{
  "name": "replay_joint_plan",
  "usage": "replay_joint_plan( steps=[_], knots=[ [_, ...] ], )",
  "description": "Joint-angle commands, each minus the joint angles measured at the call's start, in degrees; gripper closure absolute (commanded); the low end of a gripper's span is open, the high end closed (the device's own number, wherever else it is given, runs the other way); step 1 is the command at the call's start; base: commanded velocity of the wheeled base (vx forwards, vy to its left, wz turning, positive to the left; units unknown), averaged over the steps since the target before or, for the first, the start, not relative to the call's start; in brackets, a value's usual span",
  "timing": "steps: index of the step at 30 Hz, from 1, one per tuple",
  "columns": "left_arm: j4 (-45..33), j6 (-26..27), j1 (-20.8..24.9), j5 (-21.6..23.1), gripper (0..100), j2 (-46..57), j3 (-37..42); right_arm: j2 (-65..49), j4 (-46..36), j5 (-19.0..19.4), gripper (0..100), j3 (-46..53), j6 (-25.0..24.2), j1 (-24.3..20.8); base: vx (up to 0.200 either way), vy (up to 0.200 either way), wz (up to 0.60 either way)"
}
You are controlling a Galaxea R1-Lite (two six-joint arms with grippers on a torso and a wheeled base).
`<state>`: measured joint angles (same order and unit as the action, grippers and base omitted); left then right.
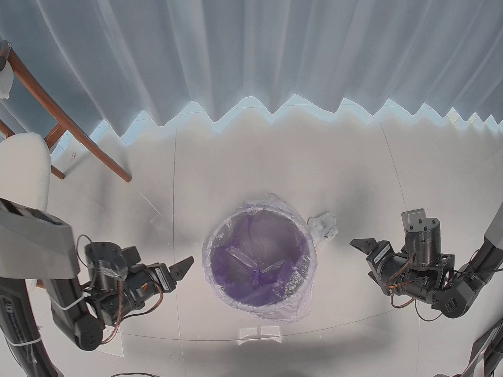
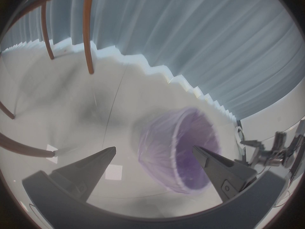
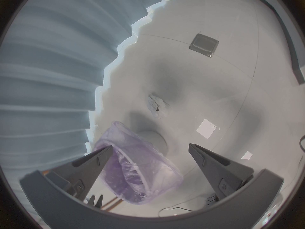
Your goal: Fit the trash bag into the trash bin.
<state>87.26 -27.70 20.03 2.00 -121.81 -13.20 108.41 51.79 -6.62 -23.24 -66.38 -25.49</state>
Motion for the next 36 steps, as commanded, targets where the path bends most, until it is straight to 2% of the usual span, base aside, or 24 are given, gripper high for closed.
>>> replay_joint_plan(
  steps=[1, 3, 5, 6, 9, 10, 11, 12, 14, 15, 16, 18, 19, 21, 23, 27, 31, 33, 36],
  knots=[
    [1.2, -2.1, -0.3, 0.0, 0, 22.5, 10.1, 1.5, 5.6, -0.9, 0, -0.9, -9.4, -0.1, 0.0, 0.0, 0.0],
    [1.2, -3.3, 0.2, -0.2, 0, 26.3, 12.9, 3.5, 7.2, -1.6, 0, -1.5, -10.3, -0.4, 0.0, 0.0, 0.0],
    [1.3, -5.3, 0.3, -0.8, 0, 28.9, 13.2, 4.9, 6.7, -1.7, 0, -0.7, -7.8, -1.0, 0.0, 0.0, 0.0],
    [1.2, -6.3, -0.2, -0.9, 0, 30.5, 13.2, 6.0, 6.4, -1.6, 0, -0.1, -3.2, -1.1, 0.0, 0.0, 0.0],
    [1.2, -8.8, -0.7, -1.0, 0, 34.3, 11.7, 11.5, 7.4, -0.7, 0, 2.2, 16.7, 0.9, 0.0, 0.0, 0.0],
    [1.2, -9.0, -0.8, -1.0, 0, 34.5, 11.5, 12.1, 8.2, -0.2, 0, 2.5, 19.7, 1.5, 0.0, 0.0, 0.0],
    [1.2, -9.5, -0.8, -1.1, 0, 35.1, 11.4, 13.5, 12.7, 2.8, 0, 3.3, 27.7, 2.7, 0.0, 0.0, 0.0],
    [1.2, -9.5, -0.7, -1.0, 0, 35.3, 11.5, 13.9, 16.7, 6.3, 0, 4.2, 32.0, 2.8, 0.0, 0.0, 0.0],
    [1.2, -9.4, -0.3, -1.1, 0, 36.0, 11.7, 15.2, 22.6, 12.2, 0, 7.5, 38.5, 2.2, 0.0, 0.0, 0.0],
    [1.2, -9.4, -0.3, -1.0, 0, 36.0, 11.7, 15.2, 22.9, 12.5, 0, 7.9, 39.0, 2.0, 0.0, 0.0, 0.0],
    [1.2, -9.4, -0.2, -1.0, 0, 37.1, 11.6, 17.7, 26.7, 15.1, 0, 10.8, 44.5, 0.3, 0.0, 0.0, 0.0],
    [1.2, -9.4, -0.3, -1.0, 0, 37.6, 11.7, 20.9, 30.2, 15.1, 0, 12.8, 48.2, -0.6, 0.0, 0.0, 0.0],
    [1.2, -9.3, -0.3, -1.1, 0, 38.0, 11.7, 24.5, 35.7, 15.1, 0, 13.0, 50.6, -0.6, 0.0, 0.0, 0.0],
    [1.2, -9.3, -0.5, -1.1, 0, 38.2, 12.2, 26.5, 38.2, 15.2, 0, 10.2, 51.3, -1.5, 0.0, 0.0, 0.0],
    [1.2, -9.2, -0.7, -1.1, 0, 38.5, 12.8, 24.7, 37.6, 15.2, 0, 7.7, 49.5, -4.1, 0.0, 0.0, 0.0],
    [1.2, -9.2, -0.2, -1.1, 0, 38.5, 13.1, 23.5, 37.8, 14.3, 0, 6.5, 38.9, -9.5, 0.0, 0.0, 0.0],
    [1.2, -9.2, -0.2, -1.1, 0, 38.0, 13.1, 24.7, 35.9, 10.0, 0, 4.8, 39.7, -11.0, 0.0, 0.0, 0.0],
    [1.2, -9.2, -0.1, -1.1, 0, 38.0, 13.2, 24.7, 34.3, 8.0, 0, 5.9, 38.1, -12.7, 0.0, 0.0, 0.0],
    [1.2, -9.1, 0.1, -1.1, 0, 38.0, 13.2, 24.0, 34.3, 7.1, 0, 6.4, 30.6, -13.7, 0.0, 0.0, 0.0]
  ],
)
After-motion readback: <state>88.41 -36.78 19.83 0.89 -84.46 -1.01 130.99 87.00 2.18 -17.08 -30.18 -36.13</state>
